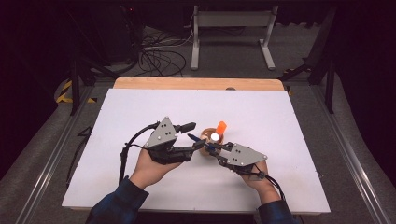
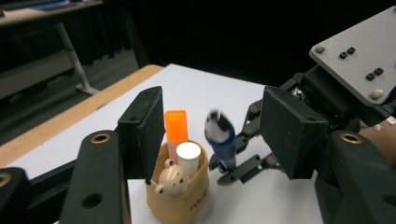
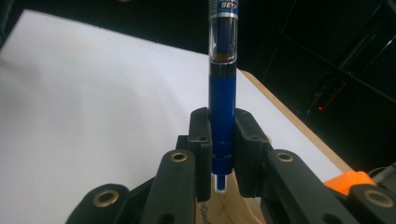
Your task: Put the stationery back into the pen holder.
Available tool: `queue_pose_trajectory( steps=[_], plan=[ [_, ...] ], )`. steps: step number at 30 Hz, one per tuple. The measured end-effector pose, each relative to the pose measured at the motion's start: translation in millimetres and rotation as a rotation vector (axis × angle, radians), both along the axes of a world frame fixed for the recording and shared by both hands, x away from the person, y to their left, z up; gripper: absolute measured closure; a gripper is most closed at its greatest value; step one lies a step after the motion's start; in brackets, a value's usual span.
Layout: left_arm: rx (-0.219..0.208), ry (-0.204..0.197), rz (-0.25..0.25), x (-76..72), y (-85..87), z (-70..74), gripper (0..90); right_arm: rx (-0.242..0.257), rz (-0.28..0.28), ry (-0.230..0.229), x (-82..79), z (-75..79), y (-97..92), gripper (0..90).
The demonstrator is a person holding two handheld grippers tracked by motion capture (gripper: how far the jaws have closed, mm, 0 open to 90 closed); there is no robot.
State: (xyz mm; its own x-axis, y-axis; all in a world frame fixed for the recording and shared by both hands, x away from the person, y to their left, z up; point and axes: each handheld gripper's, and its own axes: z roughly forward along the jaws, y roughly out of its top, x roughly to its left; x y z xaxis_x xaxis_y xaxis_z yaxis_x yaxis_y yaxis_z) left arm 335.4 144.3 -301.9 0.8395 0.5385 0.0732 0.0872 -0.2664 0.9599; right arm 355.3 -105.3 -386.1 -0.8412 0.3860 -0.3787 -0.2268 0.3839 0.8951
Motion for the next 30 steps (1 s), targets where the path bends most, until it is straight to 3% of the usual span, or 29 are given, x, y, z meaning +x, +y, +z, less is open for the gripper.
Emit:
queue_pose_trajectory(
  steps=[8, 14, 20, 26, 28, 30],
  plan=[
    [-0.035, -0.035, -0.001, 3.7, -3.6, -7.8, 42.0, 0.125, 0.051, 0.108, 1.4, -1.2, 2.3, 79.8],
    [-0.091, -0.075, -0.023, 0.6, -3.8, -9.2, 57.8, 0.161, 0.076, 0.157, 2.6, -4.0, 4.3, 79.8],
    [-0.119, -0.061, -0.031, 0.8, -3.3, -8.7, 73.2, 0.205, 0.092, 0.203, 5.4, -5.5, 2.3, 79.8],
    [-0.149, 0.001, -0.093, 4.6, -3.5, -8.9, 78.6, 0.207, 0.094, 0.214, 5.7, -6.7, 3.7, 79.0],
    [-0.136, 0.002, -0.097, 4.8, -5.5, -9.4, 79.5, 0.199, 0.087, 0.216, 5.9, -7.0, 4.5, 78.2],
    [-0.110, 0.002, -0.087, 5.4, -7.6, -10.2, 79.6, 0.181, 0.080, 0.215, 5.9, -6.7, 4.3, 69.2]
  ],
)
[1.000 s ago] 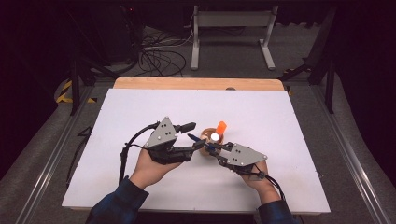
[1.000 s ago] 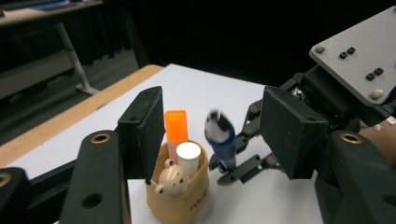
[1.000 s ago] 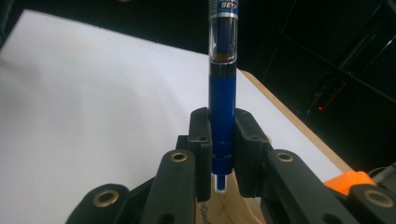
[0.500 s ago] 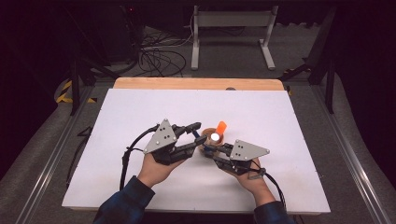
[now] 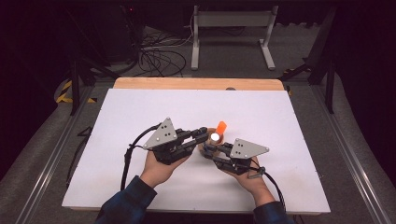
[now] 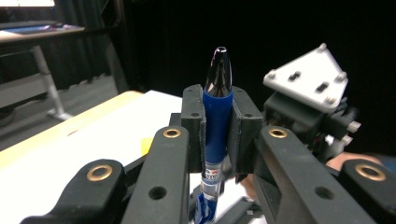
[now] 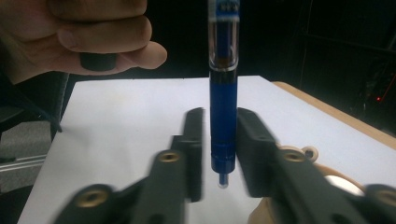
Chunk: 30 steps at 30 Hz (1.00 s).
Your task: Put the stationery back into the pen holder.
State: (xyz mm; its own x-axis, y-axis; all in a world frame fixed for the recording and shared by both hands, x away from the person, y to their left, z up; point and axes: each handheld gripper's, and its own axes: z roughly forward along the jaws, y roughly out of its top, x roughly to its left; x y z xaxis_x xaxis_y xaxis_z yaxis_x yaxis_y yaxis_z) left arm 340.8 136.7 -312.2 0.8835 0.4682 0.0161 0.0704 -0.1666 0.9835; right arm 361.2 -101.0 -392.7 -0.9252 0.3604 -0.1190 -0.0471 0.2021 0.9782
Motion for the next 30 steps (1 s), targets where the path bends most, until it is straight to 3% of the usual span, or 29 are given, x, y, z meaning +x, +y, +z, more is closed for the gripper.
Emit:
queue_pose_trajectory(
  steps=[1, 5, 10, 14, 21, 25, 28, 30],
  plan=[
    [0.003, 0.008, -0.006, 1.1, -0.6, -0.6, 79.6, -0.007, -0.004, 0.002, 0.5, 0.4, -0.1, 63.1],
    [0.042, 0.023, 0.004, 3.5, -3.8, -3.2, 79.7, 0.000, -0.034, -0.016, -0.6, 4.6, -2.2, 60.2],
    [0.076, 0.023, 0.012, 6.8, -8.2, -6.7, 79.6, 0.039, -0.035, -0.027, -3.9, 12.0, -3.1, 65.4],
    [0.087, 0.019, 0.005, 7.3, -11.4, -8.8, 79.6, 0.061, -0.036, -0.010, -4.7, 16.6, -2.5, 66.0],
    [0.081, 0.011, -0.014, 6.8, -13.1, -9.0, 79.5, 0.062, -0.040, 0.011, -4.1, 19.2, -0.3, 77.6],
    [0.083, 0.000, -0.016, 7.6, -11.2, -8.7, 78.3, 0.058, -0.047, 0.006, -4.4, 20.1, 1.1, 79.5],
    [0.070, -0.022, 0.026, 6.4, -8.5, -6.5, 60.5, 0.066, -0.057, 0.009, -3.5, 20.4, 2.8, 79.7],
    [0.055, -0.029, 0.034, 6.1, -4.8, -4.8, 55.7, 0.073, -0.068, 0.006, -2.9, 21.2, 2.2, 79.7]
  ],
)
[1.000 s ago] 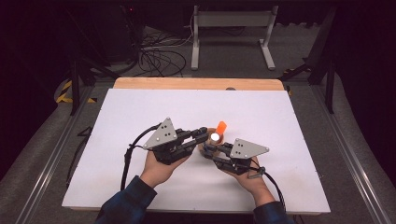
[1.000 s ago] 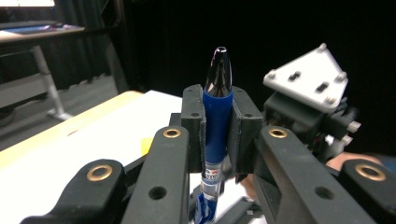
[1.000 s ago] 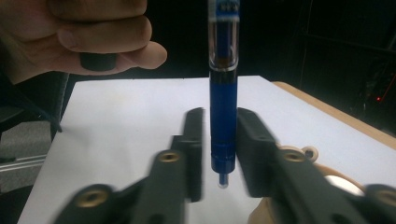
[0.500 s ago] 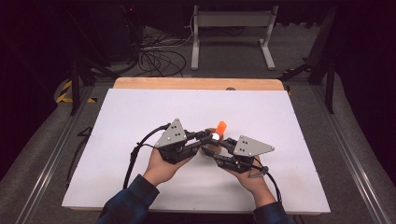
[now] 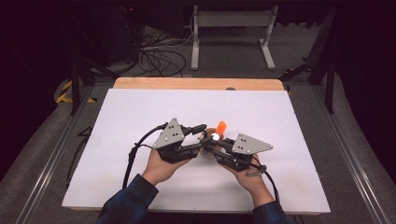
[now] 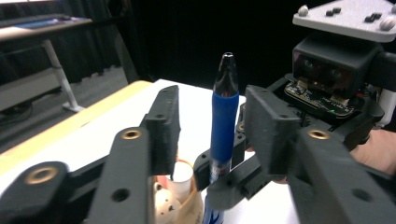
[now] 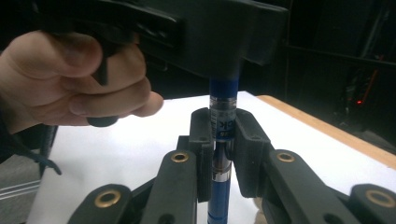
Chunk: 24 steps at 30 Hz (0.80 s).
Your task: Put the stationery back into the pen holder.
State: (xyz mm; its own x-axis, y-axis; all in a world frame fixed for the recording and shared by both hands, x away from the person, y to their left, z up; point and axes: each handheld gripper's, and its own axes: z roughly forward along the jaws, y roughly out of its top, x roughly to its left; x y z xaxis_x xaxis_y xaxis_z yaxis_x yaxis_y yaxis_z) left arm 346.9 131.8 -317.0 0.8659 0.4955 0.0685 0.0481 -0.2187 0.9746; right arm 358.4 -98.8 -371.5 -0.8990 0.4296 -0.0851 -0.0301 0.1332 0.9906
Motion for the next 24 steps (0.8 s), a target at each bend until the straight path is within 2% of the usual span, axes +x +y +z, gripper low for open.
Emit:
queue_pose_trajectory(
  steps=[4, 7, 13, 20, 24],
  plan=[
    [-0.012, -0.016, 0.033, 1.0, 11.1, 3.0, 44.7, 0.022, -0.046, -0.012, 2.3, 3.5, -6.2, 79.8],
    [-0.029, -0.022, 0.058, 1.8, 19.3, 3.0, 40.1, 0.048, -0.089, -0.019, 5.1, 5.6, -12.1, 79.7],
    [-0.024, -0.036, 0.110, 2.6, 37.1, 0.8, 33.5, 0.082, -0.113, -0.026, 9.5, 8.8, -18.6, 79.7],
    [-0.016, -0.024, 0.159, 6.0, 53.6, -5.1, 28.9, 0.084, -0.149, -0.031, 12.0, 10.2, -23.2, 79.7],
    [-0.011, -0.031, 0.178, 6.4, 60.3, -6.9, 25.5, 0.070, -0.158, -0.051, 11.9, 10.9, -25.7, 79.7]
  ],
)
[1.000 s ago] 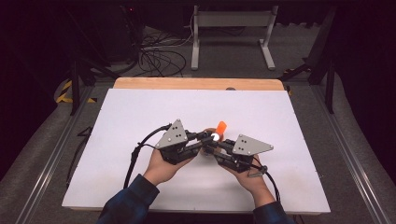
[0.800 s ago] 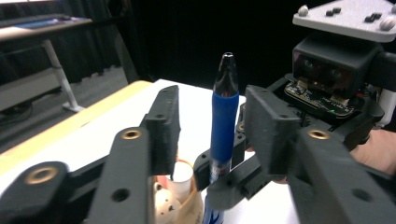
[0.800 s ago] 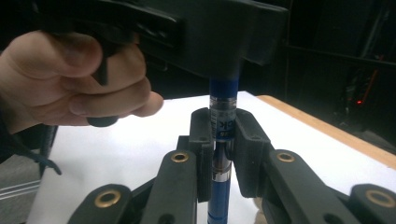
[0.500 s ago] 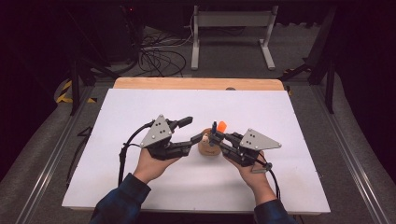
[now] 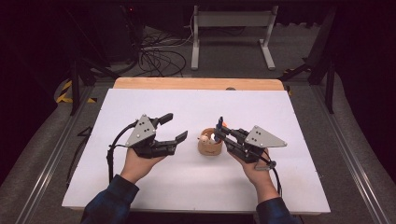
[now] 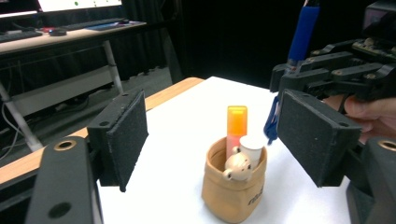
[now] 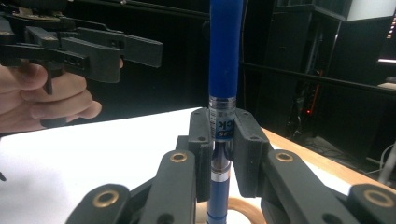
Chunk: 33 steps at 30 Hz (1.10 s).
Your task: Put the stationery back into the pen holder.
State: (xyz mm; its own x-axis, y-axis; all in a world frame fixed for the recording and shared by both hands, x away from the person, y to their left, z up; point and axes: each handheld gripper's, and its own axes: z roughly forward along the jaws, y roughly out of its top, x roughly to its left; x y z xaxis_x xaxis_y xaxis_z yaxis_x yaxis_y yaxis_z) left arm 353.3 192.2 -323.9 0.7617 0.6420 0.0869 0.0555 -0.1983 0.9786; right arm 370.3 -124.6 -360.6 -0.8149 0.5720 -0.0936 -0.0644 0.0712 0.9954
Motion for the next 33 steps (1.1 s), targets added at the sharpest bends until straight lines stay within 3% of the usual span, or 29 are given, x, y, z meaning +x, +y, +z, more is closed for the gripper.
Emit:
queue_pose_trajectory(
  steps=[9, 16, 22, 29, 33],
  plan=[
    [-0.001, -0.021, 0.019, -0.2, 13.5, -5.7, 22.2, -0.009, -0.044, -0.010, 3.2, -2.3, -4.6, 79.7],
    [-0.020, -0.002, 0.041, 1.4, 25.9, -14.8, 21.3, -0.015, -0.077, -0.027, 4.7, -5.1, -7.3, 79.7],
    [0.003, -0.006, 0.062, 1.4, 32.7, -22.0, 20.2, -0.017, -0.097, -0.014, 8.7, -11.1, -7.3, 79.7],
    [-0.019, 0.002, 0.086, -0.3, 40.1, -30.1, 20.0, -0.022, -0.124, -0.007, 13.7, -20.5, -6.3, 79.7],
    [-0.007, 0.009, 0.096, -1.3, 43.8, -32.8, 19.8, -0.027, -0.124, -0.002, 16.7, -25.6, -4.3, 79.7]
  ],
)
